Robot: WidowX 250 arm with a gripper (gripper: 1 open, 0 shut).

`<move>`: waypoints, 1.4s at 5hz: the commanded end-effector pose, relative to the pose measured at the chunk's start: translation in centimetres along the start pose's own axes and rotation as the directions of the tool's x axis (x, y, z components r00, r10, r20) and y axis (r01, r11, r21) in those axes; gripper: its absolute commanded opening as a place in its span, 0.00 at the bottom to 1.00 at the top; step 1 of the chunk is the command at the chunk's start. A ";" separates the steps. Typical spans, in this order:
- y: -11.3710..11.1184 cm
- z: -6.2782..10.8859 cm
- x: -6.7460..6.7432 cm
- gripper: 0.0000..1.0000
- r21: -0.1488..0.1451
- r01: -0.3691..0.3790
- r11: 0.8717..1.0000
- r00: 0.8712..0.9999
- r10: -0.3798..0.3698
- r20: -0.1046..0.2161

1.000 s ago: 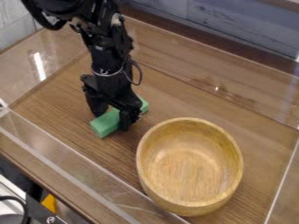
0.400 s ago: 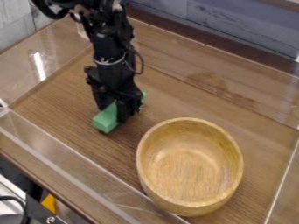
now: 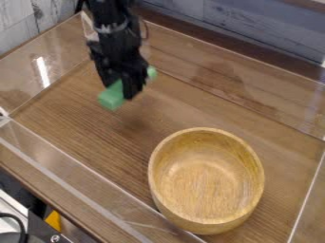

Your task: Put the green block in the brown bowl

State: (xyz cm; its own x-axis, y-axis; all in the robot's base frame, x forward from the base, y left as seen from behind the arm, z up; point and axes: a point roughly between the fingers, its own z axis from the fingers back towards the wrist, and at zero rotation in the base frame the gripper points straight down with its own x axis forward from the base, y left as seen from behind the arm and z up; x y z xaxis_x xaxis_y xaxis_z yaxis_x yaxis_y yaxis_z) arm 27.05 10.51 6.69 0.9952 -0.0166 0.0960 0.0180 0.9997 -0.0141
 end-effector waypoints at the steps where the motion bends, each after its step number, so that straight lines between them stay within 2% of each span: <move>1: 1.3 1.4 3.3 0.00 0.011 -0.044 0.999 0.997 0.043 0.063; 2: 1.9 0.9 4.2 0.00 0.008 -0.044 0.999 0.997 0.043 0.060; 4: 5.1 -0.3 4.3 0.00 -0.001 -0.013 1.000 0.999 0.013 0.053; 6: 5.1 2.3 6.1 0.00 -0.009 -0.086 0.996 0.995 0.087 0.054; 7: 5.1 1.4 6.3 0.00 -0.012 -0.110 0.994 0.992 0.111 0.062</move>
State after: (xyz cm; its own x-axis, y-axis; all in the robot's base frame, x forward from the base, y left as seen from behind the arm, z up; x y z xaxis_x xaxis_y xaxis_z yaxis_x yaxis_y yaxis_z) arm 32.61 15.41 7.02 0.9889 0.1034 0.1072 -0.0978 0.9936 -0.0560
